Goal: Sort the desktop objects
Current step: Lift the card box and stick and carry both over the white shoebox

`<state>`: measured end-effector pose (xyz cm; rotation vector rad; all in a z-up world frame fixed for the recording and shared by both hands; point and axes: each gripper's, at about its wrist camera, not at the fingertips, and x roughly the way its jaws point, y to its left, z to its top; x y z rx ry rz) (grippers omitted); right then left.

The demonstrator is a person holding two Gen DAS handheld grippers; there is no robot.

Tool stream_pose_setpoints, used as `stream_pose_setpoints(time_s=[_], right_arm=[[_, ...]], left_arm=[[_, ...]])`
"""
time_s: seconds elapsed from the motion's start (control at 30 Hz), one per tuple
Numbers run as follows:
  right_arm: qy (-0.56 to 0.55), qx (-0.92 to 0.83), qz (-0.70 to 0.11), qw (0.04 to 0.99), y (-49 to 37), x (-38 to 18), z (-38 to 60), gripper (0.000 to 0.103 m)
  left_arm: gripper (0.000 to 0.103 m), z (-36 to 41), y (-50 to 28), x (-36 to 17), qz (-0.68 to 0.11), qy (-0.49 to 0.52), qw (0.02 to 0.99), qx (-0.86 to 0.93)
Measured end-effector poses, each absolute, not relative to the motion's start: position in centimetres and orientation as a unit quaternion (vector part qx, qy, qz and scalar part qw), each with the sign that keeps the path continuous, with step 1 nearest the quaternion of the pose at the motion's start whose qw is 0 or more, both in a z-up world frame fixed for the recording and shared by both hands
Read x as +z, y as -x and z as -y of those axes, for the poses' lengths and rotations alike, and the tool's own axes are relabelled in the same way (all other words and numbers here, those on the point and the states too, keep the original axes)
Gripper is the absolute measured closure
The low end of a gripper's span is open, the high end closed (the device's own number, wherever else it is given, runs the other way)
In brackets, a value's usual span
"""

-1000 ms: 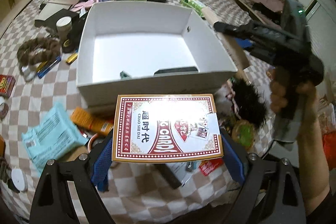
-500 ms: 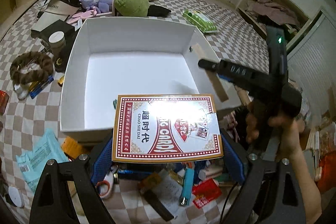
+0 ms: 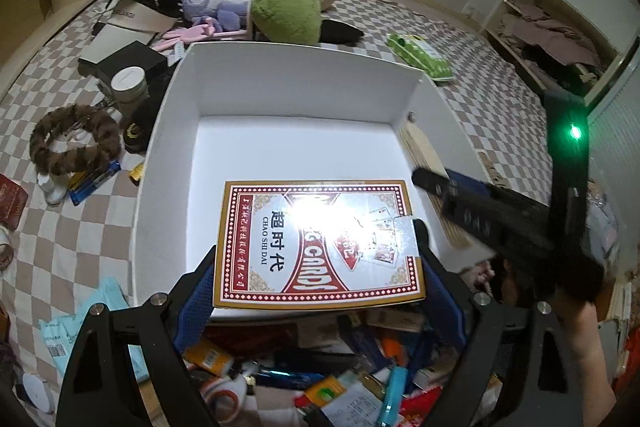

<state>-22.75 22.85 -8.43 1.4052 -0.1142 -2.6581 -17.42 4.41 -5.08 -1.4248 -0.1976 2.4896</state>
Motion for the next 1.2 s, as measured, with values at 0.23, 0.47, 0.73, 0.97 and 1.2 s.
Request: stream_pose_setpoints(time_s=[0.23, 0.47, 0.73, 0.97, 1.2], right_arm=[[-0.494, -0.864, -0.042, 0.088, 22.3, -9.6, -19.8, 0.067], [-0.52, -0.848, -0.057, 0.08, 22.7, -10.3, -19.9, 0.067], [-0.528, -0.844, -0.068, 0.071, 23.6, -11.2, -20.3, 0.067], [-0.52, -0.849, -0.061, 0.075, 23.2, -10.3, -20.6, 0.067], [-0.52, -0.847, -0.077, 0.081, 22.6, -10.2, -20.1, 0.067]], left_arm=[[0.012, -3.6, 18.2, -5.9, 0.082, 0.497, 0.118, 0.856], [0.012, -3.6, 18.5, -6.2, 0.077, 0.501, 0.109, 0.855], [0.012, -3.4, 18.9, -6.9, 0.071, 0.508, 0.099, 0.853], [0.012, -3.4, 19.5, -7.4, 0.068, 0.512, 0.092, 0.851], [0.012, -3.9, 20.3, -8.1, 0.053, 0.516, 0.08, 0.851]])
